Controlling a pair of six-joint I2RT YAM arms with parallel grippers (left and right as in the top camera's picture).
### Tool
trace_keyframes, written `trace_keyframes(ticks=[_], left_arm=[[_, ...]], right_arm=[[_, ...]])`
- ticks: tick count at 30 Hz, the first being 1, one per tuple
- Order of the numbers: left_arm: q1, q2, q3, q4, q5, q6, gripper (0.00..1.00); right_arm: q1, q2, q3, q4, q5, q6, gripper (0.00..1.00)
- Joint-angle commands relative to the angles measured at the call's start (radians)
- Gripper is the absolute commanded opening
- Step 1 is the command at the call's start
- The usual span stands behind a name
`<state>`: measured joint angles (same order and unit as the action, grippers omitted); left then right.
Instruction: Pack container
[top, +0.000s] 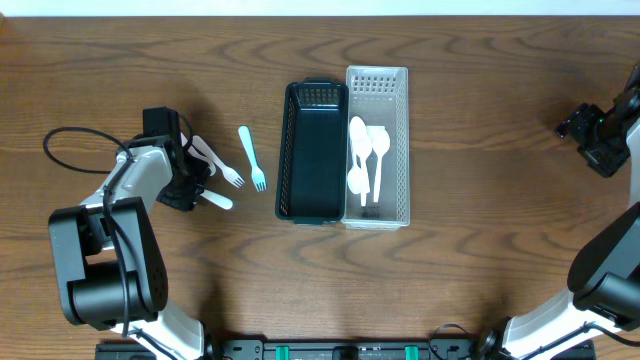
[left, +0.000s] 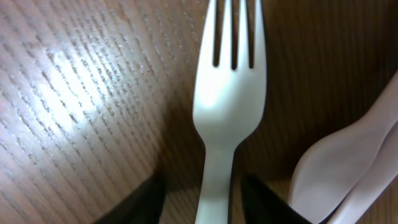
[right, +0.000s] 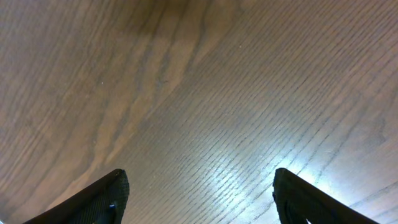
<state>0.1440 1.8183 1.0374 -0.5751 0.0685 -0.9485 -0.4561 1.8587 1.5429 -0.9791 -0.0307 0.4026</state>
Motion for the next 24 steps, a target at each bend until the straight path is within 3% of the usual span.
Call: trace_keyframes(ticks=[1, 8, 14, 19, 24], left_arm=[[0.003, 0.051, -0.014, -0.008, 0.011, 0.039, 0.37], [0.004, 0.043, -0.012, -0.039, 0.055, 0.181, 0.21], [0.003, 0.001, 0.037, -0.165, 0.055, 0.272, 0.07], [0.002, -0.08, 0.123, -0.304, 0.064, 0.349, 0.06], [-0.022, -0.202, 0.217, -0.332, 0.272, 0.487, 0.06]], right_arm=[[0.001, 0.009, -0.002, -0.005, -0.007, 0.011, 0.77], [0.001, 0.009, -0.002, -0.01, -0.007, 0.011, 0.75], [0.001, 0.009, -0.002, -0.013, -0.007, 0.011, 0.75], [0.001, 0.009, -0.002, -0.013, -0.007, 0.011, 0.75], [0.001, 0.009, -0.002, -0.013, -0.007, 0.011, 0.75]])
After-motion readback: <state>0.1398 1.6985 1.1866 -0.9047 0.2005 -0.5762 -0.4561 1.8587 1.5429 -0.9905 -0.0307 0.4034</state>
